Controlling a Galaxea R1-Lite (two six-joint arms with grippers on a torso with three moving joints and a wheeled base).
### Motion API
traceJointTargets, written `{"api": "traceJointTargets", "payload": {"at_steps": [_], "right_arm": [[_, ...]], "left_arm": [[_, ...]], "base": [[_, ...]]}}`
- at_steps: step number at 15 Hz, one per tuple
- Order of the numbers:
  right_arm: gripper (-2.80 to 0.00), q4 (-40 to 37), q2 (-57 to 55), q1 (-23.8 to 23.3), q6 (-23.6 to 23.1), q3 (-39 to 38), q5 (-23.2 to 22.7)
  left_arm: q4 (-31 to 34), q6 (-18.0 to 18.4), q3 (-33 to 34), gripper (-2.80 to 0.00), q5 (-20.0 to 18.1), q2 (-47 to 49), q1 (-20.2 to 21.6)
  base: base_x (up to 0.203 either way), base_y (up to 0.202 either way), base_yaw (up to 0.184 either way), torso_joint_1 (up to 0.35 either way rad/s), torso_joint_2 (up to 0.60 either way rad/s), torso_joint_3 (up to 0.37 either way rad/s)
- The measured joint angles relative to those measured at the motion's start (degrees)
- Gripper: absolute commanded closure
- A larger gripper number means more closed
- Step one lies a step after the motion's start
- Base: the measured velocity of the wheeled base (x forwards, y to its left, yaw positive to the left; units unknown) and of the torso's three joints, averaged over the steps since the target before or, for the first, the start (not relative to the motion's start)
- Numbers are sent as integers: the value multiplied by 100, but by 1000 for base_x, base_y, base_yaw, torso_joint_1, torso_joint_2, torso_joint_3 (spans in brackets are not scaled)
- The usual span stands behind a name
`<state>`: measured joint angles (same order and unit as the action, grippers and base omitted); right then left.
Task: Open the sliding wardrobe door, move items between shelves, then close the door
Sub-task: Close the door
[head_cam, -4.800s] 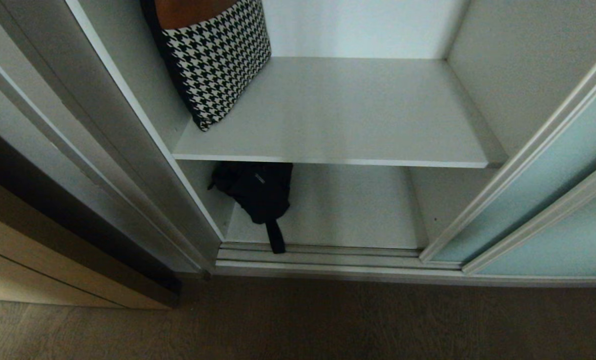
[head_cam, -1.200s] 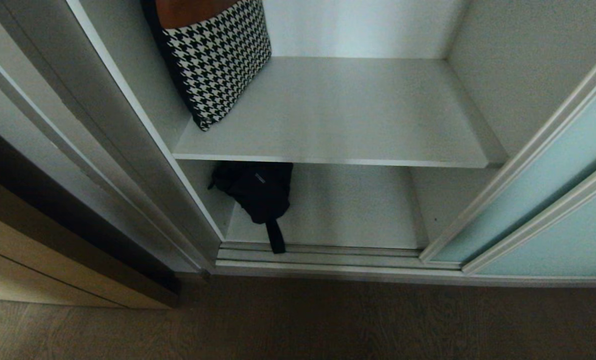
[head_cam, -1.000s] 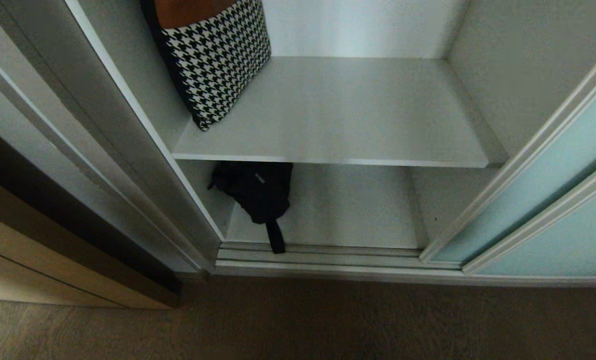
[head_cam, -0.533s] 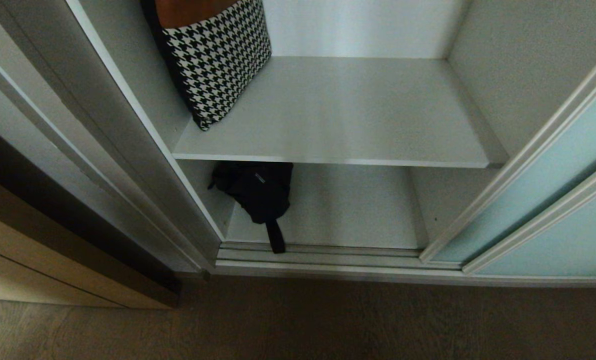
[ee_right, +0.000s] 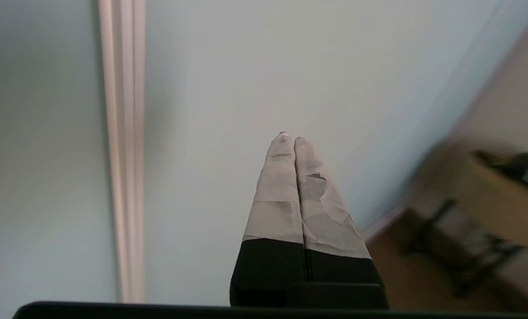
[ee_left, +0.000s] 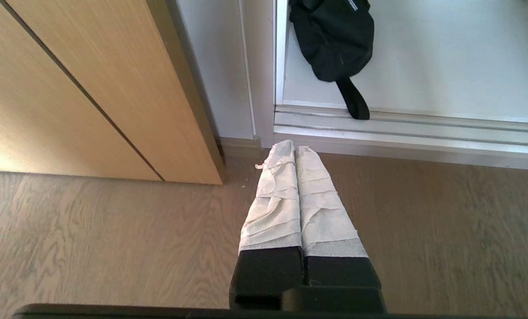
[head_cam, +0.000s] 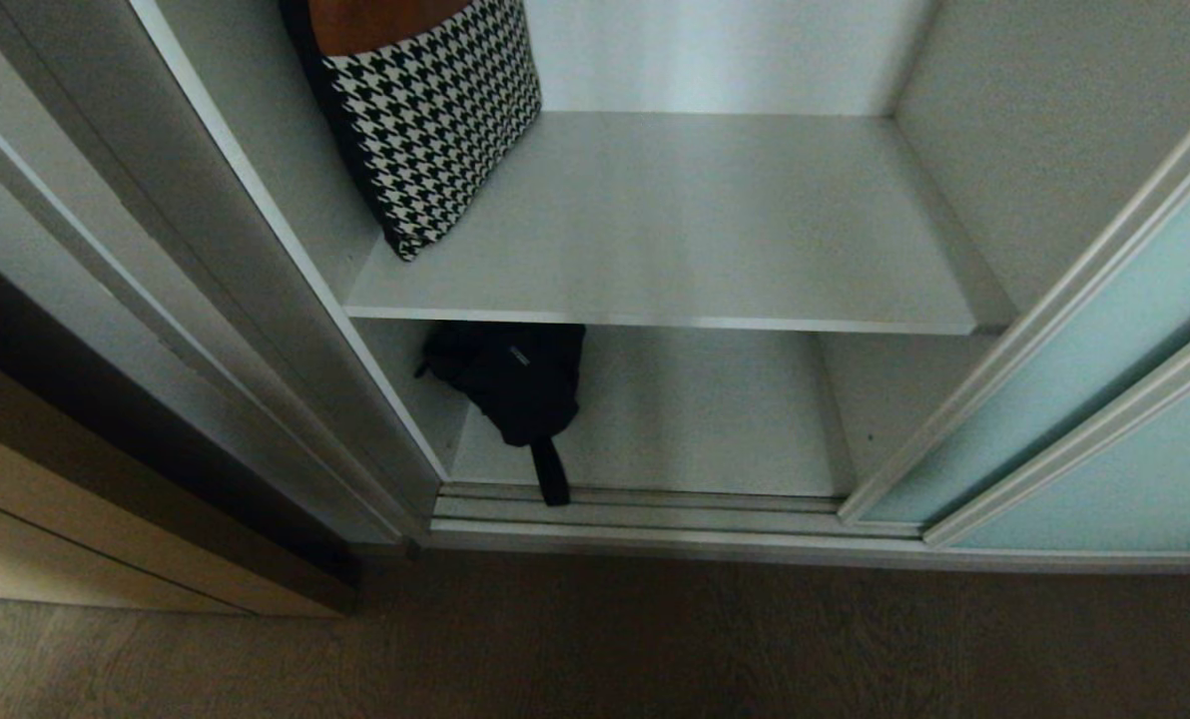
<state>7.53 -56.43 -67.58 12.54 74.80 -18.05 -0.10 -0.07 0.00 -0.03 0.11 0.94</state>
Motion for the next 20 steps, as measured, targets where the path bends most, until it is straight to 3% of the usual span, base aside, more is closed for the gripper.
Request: {"api": "traceJointTargets", "payload": {"at_steps": [7, 11, 17, 20], "right_arm": [[0, 191, -843, 0, 486, 422, -873], [0, 214, -1139, 24, 1089, 561, -1514], [0, 208, -1448, 249, 1295, 774, -1712], [0, 202, -1457, 580, 1414, 778, -1706]], "left_arm": [[2, 0, 0, 0, -4, 0, 0], [5, 0, 0, 0, -7, 0, 0], [2, -2, 0, 0, -4, 0, 0], [5, 0, 0, 0, -2, 0, 0]], "base": [[0, 0, 0, 0, 0, 0], [0, 0, 0, 0, 0, 0], [0, 0, 0, 0, 0, 0], [0, 0, 0, 0, 0, 0]]}}
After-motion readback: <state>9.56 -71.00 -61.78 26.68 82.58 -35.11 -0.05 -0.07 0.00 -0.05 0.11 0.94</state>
